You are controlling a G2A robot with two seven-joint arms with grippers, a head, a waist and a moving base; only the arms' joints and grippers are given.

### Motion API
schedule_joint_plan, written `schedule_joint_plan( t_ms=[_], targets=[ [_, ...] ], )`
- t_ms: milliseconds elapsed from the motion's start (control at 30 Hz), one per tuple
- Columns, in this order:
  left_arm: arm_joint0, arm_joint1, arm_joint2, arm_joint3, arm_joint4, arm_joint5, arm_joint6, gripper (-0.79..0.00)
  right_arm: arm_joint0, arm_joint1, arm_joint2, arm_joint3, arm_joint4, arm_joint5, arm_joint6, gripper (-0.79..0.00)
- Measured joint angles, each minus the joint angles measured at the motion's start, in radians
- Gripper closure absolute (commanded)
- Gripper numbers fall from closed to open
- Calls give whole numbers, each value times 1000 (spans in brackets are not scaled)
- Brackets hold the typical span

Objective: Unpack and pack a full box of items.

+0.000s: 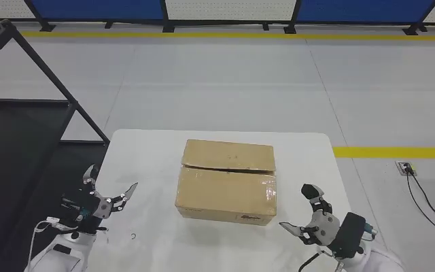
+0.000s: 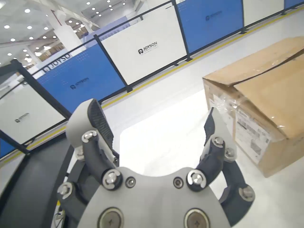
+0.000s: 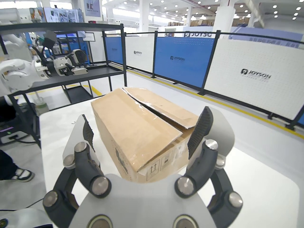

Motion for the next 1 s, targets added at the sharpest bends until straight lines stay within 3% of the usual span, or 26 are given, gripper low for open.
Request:
schedule_joint_plan(
  t_ms=[133, 433, 533, 800, 900, 1000],
  targets=[
    [-11, 9, -20, 8, -129, -161, -83, -785, 16, 2, 2, 11, 106, -21, 55, -785],
    [-12, 9, -21, 8, -130, -162, -81, -785, 15, 1, 1, 10, 81, -19, 47, -785],
    [-19, 8, -2, 20, -196, -172, -122, -785, 30, 2, -26, 28, 118, -27, 104, -785],
    [-116, 33, 2, 91, -645, -388, -484, -785, 174, 8, -72, 151, 494, 16, 432, -785],
    [-147, 48, 5, 123, -847, -422, -626, -785, 211, 12, -64, 182, 625, 59, 510, -785],
    [-162, 60, 6, 133, -999, -424, -763, -785, 217, 12, -62, 182, 643, 76, 531, -785]
  ],
)
